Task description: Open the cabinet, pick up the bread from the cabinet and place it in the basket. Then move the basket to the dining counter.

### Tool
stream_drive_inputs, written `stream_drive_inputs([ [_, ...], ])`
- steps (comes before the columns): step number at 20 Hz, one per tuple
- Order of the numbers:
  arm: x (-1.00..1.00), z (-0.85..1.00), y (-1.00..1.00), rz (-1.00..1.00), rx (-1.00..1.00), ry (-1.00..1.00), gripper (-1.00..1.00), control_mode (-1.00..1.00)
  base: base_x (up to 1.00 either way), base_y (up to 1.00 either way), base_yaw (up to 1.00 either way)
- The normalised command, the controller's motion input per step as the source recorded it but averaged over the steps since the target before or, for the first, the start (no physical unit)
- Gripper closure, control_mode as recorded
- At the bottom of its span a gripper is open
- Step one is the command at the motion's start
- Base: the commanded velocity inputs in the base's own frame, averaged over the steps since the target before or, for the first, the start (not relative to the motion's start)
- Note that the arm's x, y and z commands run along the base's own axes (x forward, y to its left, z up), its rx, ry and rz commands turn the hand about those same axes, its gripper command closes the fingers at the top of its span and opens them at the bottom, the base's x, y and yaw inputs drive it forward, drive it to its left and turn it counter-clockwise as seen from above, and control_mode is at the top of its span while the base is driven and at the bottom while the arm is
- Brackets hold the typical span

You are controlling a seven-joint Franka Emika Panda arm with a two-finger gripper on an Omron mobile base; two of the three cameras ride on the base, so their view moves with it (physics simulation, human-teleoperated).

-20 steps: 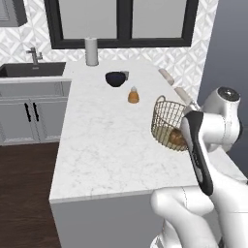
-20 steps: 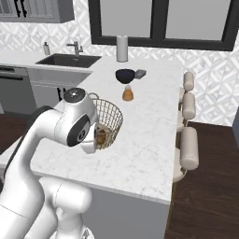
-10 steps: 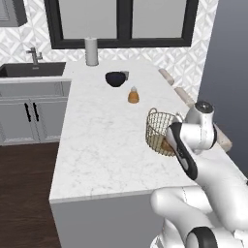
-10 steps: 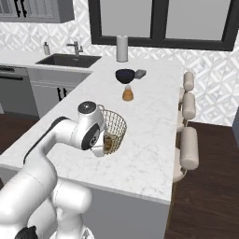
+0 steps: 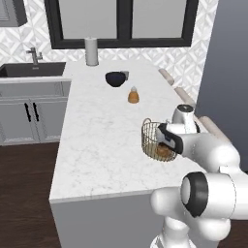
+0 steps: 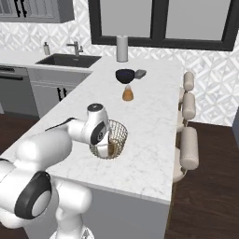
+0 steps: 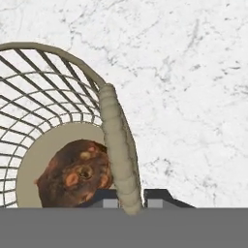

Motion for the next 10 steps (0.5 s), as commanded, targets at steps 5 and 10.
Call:
stream_drive_inputs([
  [5, 0.20, -0.18, 0.03, 0.05, 0.00, 0.05, -1.00, -1.00, 0.00, 0.00, 0.00],
  [10, -0.14, 0.43, 0.05, 0.15, 0.00, -0.04, -1.00, -1.00, 0.00, 0.00, 0.00],
])
